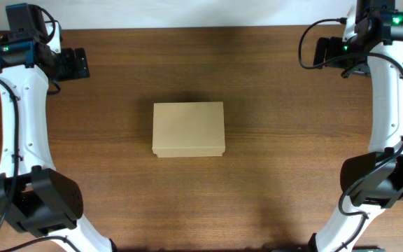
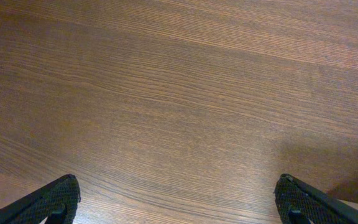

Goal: Pack container

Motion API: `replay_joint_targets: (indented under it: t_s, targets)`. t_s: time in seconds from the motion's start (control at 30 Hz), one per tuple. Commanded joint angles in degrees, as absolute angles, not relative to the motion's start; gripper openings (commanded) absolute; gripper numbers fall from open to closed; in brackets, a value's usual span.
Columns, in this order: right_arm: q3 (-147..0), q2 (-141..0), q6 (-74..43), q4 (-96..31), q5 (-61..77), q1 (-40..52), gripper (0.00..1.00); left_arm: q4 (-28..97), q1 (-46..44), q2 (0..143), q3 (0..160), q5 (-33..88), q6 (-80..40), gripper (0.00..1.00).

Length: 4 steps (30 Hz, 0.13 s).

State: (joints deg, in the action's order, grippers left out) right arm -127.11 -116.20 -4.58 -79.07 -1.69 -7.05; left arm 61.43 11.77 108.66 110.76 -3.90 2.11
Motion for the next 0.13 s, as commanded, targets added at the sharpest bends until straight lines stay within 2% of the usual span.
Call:
replay_joint_targets:
  t_s: [0.0, 0.1]
  targets:
    - [-128.2, -115.8, -5.0, -78.9, -2.0, -6.8, 0.99, 61.3, 12.0, 108.4, 111.7, -4.3, 2.2, 1.0]
    - [-128.2, -115.8, -5.0, -78.9, -2.0, -6.8, 0.99, 61.3, 12.0, 108.4, 111.7, -4.3, 2.2, 1.0]
